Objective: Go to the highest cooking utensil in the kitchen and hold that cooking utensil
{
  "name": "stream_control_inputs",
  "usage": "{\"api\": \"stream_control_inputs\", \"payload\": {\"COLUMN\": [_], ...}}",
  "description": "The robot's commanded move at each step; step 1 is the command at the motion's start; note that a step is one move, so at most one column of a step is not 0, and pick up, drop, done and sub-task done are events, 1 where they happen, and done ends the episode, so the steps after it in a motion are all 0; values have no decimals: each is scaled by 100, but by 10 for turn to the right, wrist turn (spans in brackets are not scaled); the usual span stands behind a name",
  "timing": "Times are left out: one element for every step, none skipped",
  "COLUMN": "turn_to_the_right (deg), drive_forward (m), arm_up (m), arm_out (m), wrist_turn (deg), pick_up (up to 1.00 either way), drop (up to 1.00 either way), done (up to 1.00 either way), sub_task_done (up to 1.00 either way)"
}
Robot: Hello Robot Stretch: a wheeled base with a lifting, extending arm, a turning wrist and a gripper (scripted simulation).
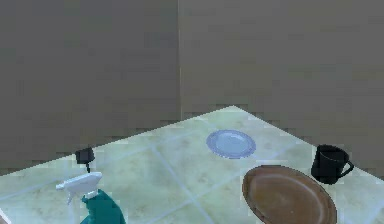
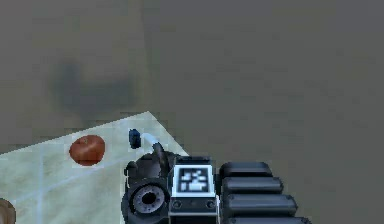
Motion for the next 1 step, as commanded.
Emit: {"api": "stream_control_inputs", "payload": {"turn_to_the_right": [0], "drive_forward": [0], "arm_up": [0], "arm_out": [0], "wrist_turn": [0], "pick_up": [0], "drop": [0], "done": [100], "sub_task_done": [0]}}
